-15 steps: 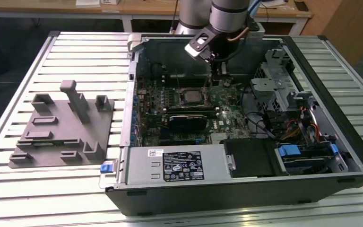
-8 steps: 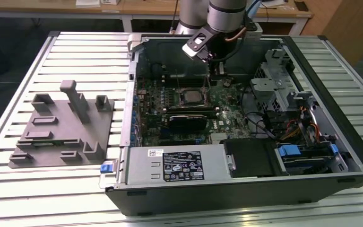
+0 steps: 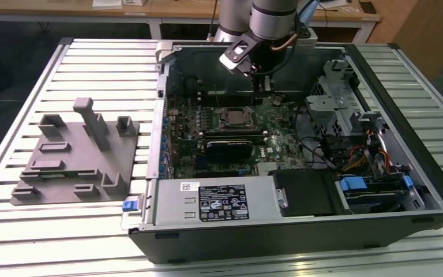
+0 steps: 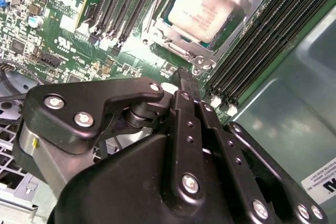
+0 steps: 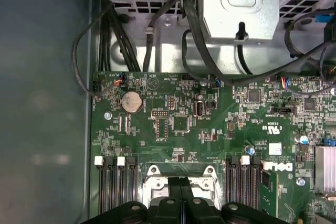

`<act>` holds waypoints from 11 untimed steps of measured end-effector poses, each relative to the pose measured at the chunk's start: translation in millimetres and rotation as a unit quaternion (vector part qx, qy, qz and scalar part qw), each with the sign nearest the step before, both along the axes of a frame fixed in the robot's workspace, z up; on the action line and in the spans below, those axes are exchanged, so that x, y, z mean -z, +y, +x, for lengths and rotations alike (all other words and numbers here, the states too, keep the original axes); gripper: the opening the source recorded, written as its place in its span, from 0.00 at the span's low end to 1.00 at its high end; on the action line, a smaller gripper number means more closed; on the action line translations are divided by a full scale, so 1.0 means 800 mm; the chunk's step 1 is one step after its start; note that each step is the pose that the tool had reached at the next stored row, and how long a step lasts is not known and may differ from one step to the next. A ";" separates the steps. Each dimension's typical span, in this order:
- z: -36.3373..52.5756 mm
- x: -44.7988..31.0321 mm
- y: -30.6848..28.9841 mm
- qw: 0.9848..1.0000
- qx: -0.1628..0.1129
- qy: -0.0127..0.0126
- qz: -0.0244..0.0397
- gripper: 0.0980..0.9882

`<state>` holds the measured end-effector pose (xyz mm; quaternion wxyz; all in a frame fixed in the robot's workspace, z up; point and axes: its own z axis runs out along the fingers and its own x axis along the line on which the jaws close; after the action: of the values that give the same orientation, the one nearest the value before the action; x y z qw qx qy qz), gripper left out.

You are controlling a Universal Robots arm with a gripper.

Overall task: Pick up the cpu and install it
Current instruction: 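Close the cpu cover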

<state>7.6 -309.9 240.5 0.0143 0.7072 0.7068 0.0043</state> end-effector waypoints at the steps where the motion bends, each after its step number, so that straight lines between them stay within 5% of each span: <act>1: -0.001 0.0003 -0.0002 1.000 0.000 0.000 0.000 0.01; 11: -0.018 0.0040 -0.0053 1.000 0.000 0.000 0.000 0.01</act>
<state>-6.4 -314.1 237.3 0.0143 0.7072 0.7068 0.0042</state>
